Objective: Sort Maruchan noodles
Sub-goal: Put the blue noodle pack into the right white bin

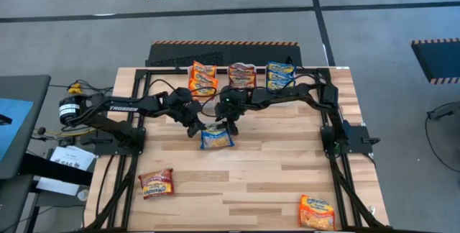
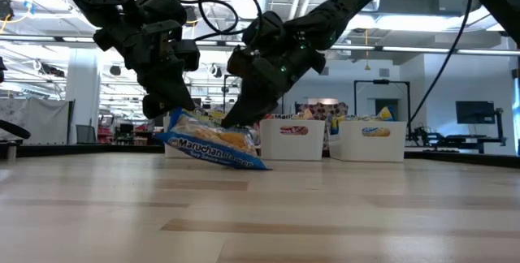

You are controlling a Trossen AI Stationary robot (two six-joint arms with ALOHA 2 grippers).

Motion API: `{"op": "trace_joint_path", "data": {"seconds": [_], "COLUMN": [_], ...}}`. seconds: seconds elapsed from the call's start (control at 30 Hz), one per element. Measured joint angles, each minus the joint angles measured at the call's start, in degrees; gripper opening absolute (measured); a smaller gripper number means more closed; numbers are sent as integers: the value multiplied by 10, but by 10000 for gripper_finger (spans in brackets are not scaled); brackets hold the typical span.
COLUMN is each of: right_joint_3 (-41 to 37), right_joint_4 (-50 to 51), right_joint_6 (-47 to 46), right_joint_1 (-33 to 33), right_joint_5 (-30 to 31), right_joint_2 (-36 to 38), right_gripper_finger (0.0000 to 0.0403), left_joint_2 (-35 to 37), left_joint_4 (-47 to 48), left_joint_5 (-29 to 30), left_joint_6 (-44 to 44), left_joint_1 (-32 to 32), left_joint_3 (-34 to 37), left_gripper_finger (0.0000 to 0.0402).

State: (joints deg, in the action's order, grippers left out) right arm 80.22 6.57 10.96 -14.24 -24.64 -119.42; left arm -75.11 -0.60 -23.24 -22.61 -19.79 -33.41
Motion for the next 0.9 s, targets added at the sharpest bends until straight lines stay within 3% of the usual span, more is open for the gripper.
{"op": "trace_joint_path", "data": {"seconds": [0.2,0.33,0.53,0.67,0.9], "right_joint_3": [0,0,0,0,1], "right_joint_4": [34,46,66,90,126], "right_joint_6": [-2,-1,-13,-39,-82], "right_joint_1": [16,32,47,56,64], "right_joint_5": [12,59,88,124,134], "right_joint_2": [0,0,1,1,6], "right_gripper_finger": [151,112,16,10,5], "left_joint_2": [0,0,0,0,3], "left_joint_4": [-1,-1,-4,0,2], "left_joint_5": [26,30,49,51,26], "left_joint_6": [5,8,-6,-10,-3], "left_joint_1": [0,0,0,-10,-44], "left_joint_3": [0,0,0,-9,-54], "left_gripper_finger": [0,0,0,0,0]}}
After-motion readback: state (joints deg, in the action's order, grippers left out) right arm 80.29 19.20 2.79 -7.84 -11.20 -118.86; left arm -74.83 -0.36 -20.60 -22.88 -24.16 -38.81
